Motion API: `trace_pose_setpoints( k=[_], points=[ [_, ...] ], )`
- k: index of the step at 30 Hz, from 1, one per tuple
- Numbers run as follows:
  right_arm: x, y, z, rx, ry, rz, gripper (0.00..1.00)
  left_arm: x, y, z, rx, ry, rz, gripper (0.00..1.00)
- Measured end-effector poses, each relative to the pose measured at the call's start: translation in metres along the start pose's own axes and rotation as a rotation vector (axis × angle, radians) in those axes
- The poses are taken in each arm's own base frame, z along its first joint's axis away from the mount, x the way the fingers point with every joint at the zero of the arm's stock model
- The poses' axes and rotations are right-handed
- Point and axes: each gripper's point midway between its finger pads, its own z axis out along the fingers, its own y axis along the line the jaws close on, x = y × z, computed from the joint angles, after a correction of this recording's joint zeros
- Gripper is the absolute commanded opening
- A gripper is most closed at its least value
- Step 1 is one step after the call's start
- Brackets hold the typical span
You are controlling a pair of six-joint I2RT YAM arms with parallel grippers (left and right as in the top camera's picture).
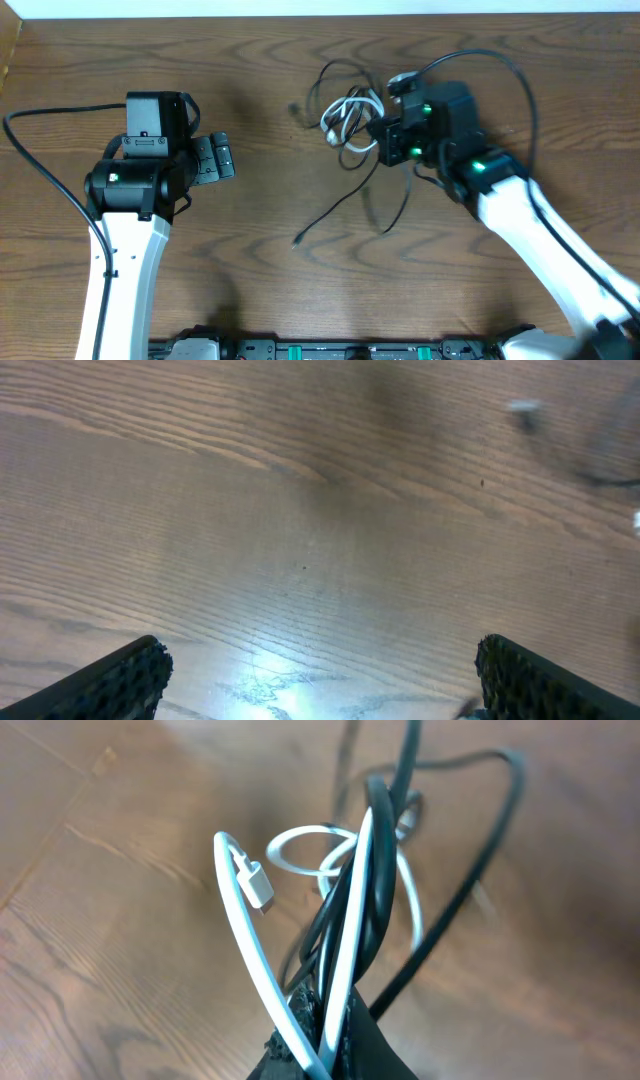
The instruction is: Untangle cables
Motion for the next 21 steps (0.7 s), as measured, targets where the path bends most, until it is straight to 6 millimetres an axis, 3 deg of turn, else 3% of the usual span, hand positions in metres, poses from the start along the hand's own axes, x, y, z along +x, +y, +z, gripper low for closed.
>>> trace_pose_setpoints(
  k=[5,10,21],
  points=[
    [-0.044,0.028,-0.06,-0.008,-0.182,-0.201,0.01,0.0,0.0,0.0,0.0,0.0,0.0,0.98],
    [-0.059,0.044,-0.098,-0.005,-0.275,-0.333,0.01,0.0,0.0,0.0,0.0,0.0,0.0,0.98],
    [-0.034,0.037,-0.096,0.02,-0.17,-0.459,0.01,0.0,0.0,0.0,0.0,0.0,0.0,0.98]
  ],
)
